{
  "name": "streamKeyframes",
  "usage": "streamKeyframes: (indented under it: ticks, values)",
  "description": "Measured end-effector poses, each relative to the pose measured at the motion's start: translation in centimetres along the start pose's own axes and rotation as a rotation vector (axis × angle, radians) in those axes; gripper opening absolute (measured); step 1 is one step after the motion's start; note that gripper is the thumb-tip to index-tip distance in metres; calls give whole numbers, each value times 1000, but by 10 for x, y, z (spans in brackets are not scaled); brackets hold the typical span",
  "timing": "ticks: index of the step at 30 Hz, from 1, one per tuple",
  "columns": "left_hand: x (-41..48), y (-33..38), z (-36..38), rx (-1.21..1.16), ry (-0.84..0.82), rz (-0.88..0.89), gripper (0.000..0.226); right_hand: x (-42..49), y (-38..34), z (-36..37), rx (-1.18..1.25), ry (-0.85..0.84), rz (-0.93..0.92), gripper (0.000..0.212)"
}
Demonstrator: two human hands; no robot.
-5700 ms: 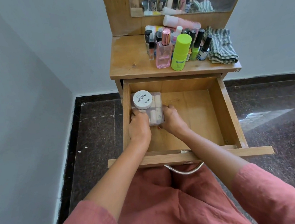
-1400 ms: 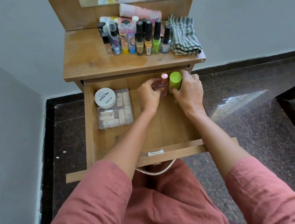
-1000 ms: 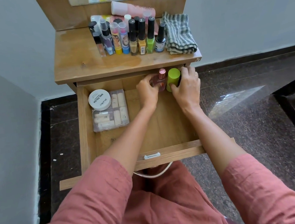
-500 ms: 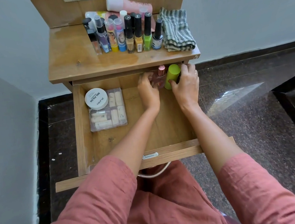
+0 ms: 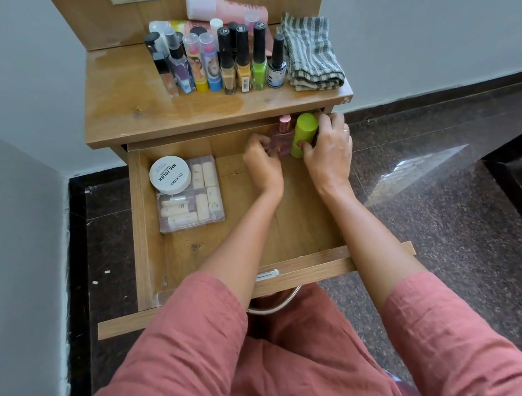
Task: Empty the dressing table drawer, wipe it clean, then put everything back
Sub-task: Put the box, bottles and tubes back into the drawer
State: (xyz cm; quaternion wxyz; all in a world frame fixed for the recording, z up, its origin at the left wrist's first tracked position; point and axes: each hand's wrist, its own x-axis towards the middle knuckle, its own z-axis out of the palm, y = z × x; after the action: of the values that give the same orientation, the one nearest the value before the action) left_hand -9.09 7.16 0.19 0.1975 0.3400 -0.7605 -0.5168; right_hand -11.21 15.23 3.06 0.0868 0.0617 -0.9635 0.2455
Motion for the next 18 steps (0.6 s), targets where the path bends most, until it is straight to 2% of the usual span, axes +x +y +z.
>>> streamKeyframes:
  ticks: [5, 12, 15, 18]
  values:
    - [-3, 7, -8, -20, -21, -5, 16, 0, 0, -2, 46, -24, 6, 51]
    - [-12, 13, -29, -72, -47, 56, 13, -5, -3, -10, 197, -24, 19, 48]
    - [-16, 24, -39, -90, -58, 152, 9, -9, -6, -17, 220, 58, 29, 40]
    - [-13, 48, -53, -77, -50, 322, 9, -7, -16, -33, 304, 145, 11, 28]
